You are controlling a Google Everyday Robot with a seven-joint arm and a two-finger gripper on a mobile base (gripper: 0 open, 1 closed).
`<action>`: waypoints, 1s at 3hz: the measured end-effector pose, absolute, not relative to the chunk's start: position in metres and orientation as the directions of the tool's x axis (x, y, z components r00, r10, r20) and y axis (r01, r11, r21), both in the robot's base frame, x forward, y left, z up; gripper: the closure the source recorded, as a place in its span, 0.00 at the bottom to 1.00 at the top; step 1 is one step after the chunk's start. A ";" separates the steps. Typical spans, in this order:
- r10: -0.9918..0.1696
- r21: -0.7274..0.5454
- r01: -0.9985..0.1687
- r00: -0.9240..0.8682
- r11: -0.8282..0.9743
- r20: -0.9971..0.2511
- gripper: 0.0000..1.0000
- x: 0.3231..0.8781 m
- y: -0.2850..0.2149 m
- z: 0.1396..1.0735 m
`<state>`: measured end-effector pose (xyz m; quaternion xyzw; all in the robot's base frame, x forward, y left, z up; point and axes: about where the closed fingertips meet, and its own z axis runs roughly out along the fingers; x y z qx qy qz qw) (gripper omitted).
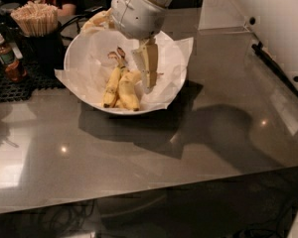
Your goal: Pick banana from white bowl
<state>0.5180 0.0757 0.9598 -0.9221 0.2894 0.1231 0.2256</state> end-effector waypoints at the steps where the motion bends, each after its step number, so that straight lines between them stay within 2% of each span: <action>1: -0.463 -0.312 -0.593 0.790 -0.742 -0.401 0.00 0.518 0.080 0.936; 3: -0.463 -0.303 -0.617 0.765 -0.727 -0.447 0.00 0.529 0.084 0.910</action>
Offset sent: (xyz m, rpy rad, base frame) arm -0.0100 -0.0053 -0.0379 -0.0471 0.1136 0.0465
